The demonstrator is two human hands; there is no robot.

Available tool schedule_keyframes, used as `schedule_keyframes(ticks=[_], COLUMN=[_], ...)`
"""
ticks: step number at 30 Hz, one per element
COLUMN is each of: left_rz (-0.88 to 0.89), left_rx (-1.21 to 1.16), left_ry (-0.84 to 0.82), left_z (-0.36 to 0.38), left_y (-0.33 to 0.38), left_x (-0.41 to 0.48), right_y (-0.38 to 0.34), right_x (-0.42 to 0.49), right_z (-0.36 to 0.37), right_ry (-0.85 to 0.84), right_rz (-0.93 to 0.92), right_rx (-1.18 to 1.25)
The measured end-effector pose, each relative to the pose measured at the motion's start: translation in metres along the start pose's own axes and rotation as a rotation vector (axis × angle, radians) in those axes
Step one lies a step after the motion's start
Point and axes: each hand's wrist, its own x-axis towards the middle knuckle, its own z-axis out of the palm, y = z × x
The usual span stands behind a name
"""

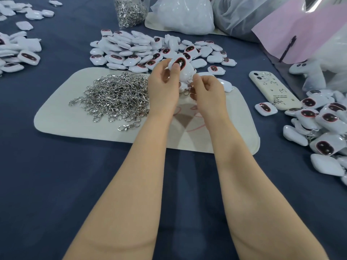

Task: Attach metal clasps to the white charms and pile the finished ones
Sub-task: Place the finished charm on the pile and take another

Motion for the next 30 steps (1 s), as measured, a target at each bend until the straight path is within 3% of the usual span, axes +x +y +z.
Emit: schedule_keyframes(ticks=[5, 10, 13, 18, 25, 30], left_rz=[-0.135, -0.071, -0.088, -0.109, -0.117, -0.225], left_rx=[0.042, 0.115, 0.062, 0.037, 0.056, 0.065], left_ry=[0.075, 0.019, 0.047, -0.037, -0.352, -0.510], left_z=[-0.005, 0.003, 0.012, 0.048, 0.138, 0.194], left_y=[-0.008, -0.001, 0.003, 0.008, 0.020, 0.018], left_x=[0.005, -0.001, -0.009, -0.026, -0.066, -0.101], right_y=[-0.001, -0.008, -0.013, -0.019, -0.016, -0.009], right_x=[0.003, -0.004, -0.006, -0.005, -0.011, -0.021], right_z=[-0.002, -0.002, -0.009, -0.042, -0.136, -0.184], right_ry=[0.120, -0.054, -0.044, 0.145, 0.512, 0.778], right_rz=[0.055, -0.015, -0.015, 0.026, 0.008, -0.006], right_rx=[0.068, 0.022, 0.002, 0.040, -0.018, 0.012])
